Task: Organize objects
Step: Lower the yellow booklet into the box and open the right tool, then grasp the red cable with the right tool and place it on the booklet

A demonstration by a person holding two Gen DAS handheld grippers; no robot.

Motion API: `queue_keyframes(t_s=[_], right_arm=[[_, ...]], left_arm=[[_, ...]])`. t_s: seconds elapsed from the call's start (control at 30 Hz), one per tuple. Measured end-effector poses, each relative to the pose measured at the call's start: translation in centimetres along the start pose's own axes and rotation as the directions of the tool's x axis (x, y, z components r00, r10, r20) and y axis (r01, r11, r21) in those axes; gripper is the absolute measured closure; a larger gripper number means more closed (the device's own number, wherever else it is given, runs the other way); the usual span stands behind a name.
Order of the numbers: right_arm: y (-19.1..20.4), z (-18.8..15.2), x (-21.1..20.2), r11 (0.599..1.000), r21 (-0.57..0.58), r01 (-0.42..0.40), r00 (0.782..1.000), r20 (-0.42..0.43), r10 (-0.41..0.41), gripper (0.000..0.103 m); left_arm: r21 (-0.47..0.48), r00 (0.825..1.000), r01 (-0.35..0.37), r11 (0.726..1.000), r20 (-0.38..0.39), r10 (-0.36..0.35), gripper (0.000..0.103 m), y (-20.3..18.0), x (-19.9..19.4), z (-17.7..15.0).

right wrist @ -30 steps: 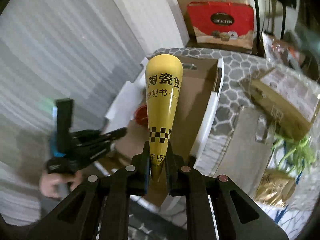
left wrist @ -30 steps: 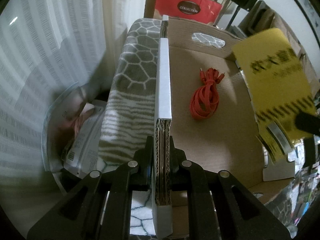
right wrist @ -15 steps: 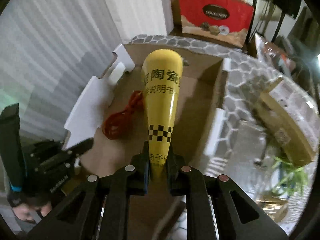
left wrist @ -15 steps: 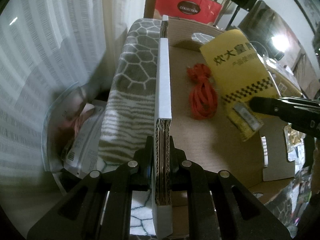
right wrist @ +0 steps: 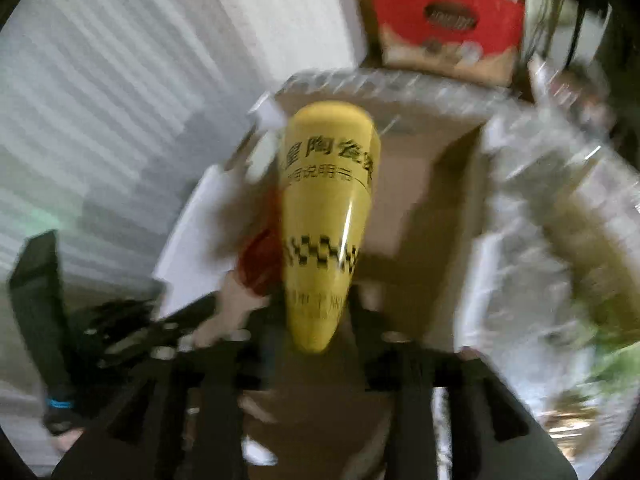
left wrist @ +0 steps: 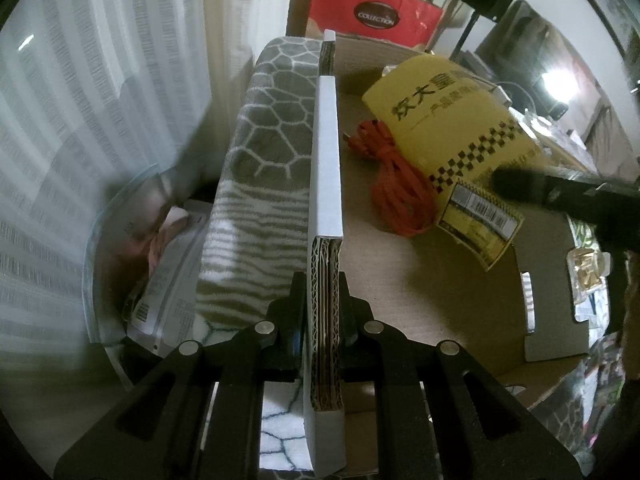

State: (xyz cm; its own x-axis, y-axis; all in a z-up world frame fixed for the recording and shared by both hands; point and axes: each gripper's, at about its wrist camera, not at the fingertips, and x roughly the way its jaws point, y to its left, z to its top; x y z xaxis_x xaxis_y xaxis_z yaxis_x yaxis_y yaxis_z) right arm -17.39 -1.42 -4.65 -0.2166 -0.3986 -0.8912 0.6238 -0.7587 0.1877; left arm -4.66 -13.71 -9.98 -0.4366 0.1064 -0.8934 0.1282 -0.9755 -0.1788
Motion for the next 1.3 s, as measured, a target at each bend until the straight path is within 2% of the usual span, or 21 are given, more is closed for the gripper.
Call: queue_keyframes(t_s=[0.03,0.07,0.27,0.4,0.47,0.5,0.6,0.7,0.83,0.93,1.03,1.13,1.17,1.2,1.3], right_arm=[[0.2,0.1,-1.0,0.998,-0.031,0.056,0.998,0.044,-0.054,0.045],[0.2,0.1,-1.6,0.996,-0.046,0.076,0.995,0.067,-0.072,0.045],[-1.7,0.2,-4.9,0.992,-0.023,0.128,0.982,0.145,-0.123,0.039],[-2.9,0.5,-5.5,0.996,0.02,0.082,0.985,0.151,-0.084,0.04],[-2.9,0.7,-5.6,0.999,0.028,0.043,0.986,0.157,-0.047,0.051],[-2.6,0.7,-5.7,1.0,0.02,0.02,0.988,0.155,-0.023,0.053],[-0.5,0.8,-5.1,0.998,-0.019,-0.054,0.99,0.127,0.056,0.053],[1.7,1.2,-3.4,0.995,-0.052,-0.086,0.992,0.092,0.09,0.053],[3.3,1.7,0.1,0.99,-0.059,-0.128,0.992,0.007,0.129,0.062],[3.9,1.9,2.0,0.989,-0.058,-0.134,0.991,-0.028,0.132,0.063],[4.3,2.0,3.5,0.993,-0.071,-0.095,0.994,-0.055,0.091,0.062],[4.4,2.0,4.8,0.993,-0.066,-0.093,0.993,-0.079,0.087,0.063],[4.3,1.9,5.2,0.993,-0.061,-0.099,0.992,-0.089,0.094,0.065],[4.1,1.9,5.5,0.994,-0.056,-0.098,0.991,-0.094,0.092,0.075],[3.5,2.0,5.7,0.989,-0.027,-0.145,0.985,-0.098,0.142,0.078]], left_arm=[[-0.001,1.0,0.001,1.0,0.0,-0.001,0.092,0.0,0.0,0.0],[-0.002,1.0,0.002,1.0,0.0,-0.002,0.092,0.0,0.0,0.0],[-0.003,1.0,0.0,1.0,0.0,0.0,0.092,-0.1,0.0,-0.1],[-0.002,1.0,-0.002,1.0,-0.001,0.002,0.092,-0.1,0.0,0.0],[-0.003,1.0,-0.001,1.0,-0.001,0.001,0.092,-0.1,0.0,-0.1],[-0.003,1.0,0.0,1.0,-0.001,0.0,0.092,-0.1,0.0,0.0],[-0.004,1.0,0.0,1.0,-0.001,0.0,0.092,-0.1,0.0,-0.1],[-0.008,1.0,-0.001,1.0,-0.002,0.001,0.092,-0.2,0.0,-0.1],[-0.008,1.0,-0.001,1.0,-0.003,0.001,0.092,-0.3,0.0,0.0],[-0.009,1.0,-0.001,1.0,-0.003,0.001,0.092,-0.3,0.0,0.0],[-0.01,1.0,-0.002,1.0,-0.003,0.002,0.092,-0.3,0.0,0.0],[-0.011,1.0,-0.001,1.0,-0.003,0.001,0.092,-0.3,0.0,0.0],[-0.011,1.0,-0.001,1.0,-0.003,0.001,0.092,-0.3,0.0,0.0],[-0.011,1.0,-0.001,1.0,-0.003,0.001,0.092,-0.3,0.0,0.0],[-0.012,1.0,0.0,1.0,-0.003,0.0,0.092,-0.4,-0.1,0.0]])
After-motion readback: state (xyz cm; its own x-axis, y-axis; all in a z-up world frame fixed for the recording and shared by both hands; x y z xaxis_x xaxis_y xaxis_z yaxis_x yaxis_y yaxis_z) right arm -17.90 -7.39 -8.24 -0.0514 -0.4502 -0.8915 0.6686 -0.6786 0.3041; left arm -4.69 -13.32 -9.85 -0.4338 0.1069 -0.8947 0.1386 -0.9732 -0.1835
